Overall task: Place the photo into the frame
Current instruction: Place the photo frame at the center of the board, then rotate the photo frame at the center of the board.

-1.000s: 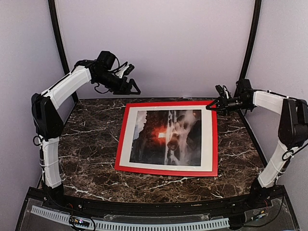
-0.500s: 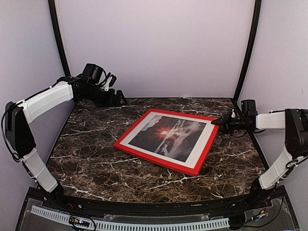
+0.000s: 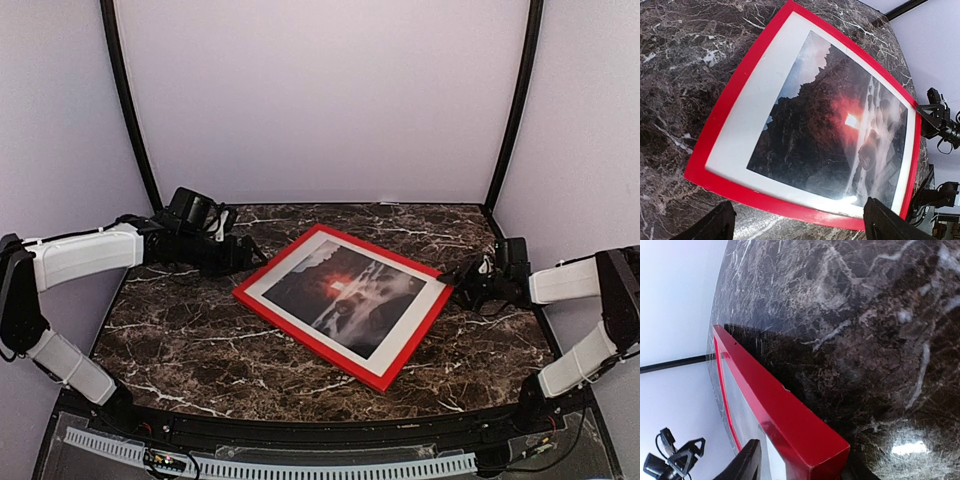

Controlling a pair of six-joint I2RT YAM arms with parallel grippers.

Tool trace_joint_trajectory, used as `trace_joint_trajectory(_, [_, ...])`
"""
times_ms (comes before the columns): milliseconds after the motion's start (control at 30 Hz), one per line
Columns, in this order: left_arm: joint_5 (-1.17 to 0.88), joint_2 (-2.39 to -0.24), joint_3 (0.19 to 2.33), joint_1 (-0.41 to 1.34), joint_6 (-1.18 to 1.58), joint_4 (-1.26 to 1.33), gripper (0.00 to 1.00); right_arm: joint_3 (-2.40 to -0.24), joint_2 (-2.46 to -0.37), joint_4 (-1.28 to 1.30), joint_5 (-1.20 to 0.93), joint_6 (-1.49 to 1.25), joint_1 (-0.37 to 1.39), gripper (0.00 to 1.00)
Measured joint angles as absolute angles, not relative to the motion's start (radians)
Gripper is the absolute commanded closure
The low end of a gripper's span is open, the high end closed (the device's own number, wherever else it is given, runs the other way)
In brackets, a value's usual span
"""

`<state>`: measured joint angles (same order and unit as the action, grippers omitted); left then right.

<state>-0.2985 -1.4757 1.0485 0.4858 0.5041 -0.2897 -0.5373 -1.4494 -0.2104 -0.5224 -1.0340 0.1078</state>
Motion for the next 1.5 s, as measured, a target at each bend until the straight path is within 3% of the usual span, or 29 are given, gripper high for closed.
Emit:
trace_joint_trajectory(133, [-0.268, -1.416, 0.934, 0.550, 0.584, -0.208, 0.08, -0.505, -1.388, -0.194, -0.484, -1.031, 0.128, 0.36])
trace_joint_trajectory(333, [-0.248, -1.391, 0.749, 0.612, 0.725, -0.075, 0.08, -0.465, -1.296, -0.147, -0.433, -1.014, 0.165, 0.29])
trace_joint_trajectory(800, [-0.209, -1.405, 0.673, 0.661, 0.828, 0.056, 0.08, -0.432, -1.077, 0.128, -0.290, -0.869, 0.170, 0.24])
trace_joint_trajectory(1167, [-0.193, -1.510, 0.651, 0.680, 0.876, 0.130, 0.08, -0.736, -1.419, 0.194, -0.290, -0.559, 0.172, 0.22])
trace_joint_trajectory(1500, [-0.188, -1.638, 0.707, 0.682, 0.909, 0.242, 0.08, -0.776, -1.570, 0.177, -0.315, -0.463, 0.266, 0.23])
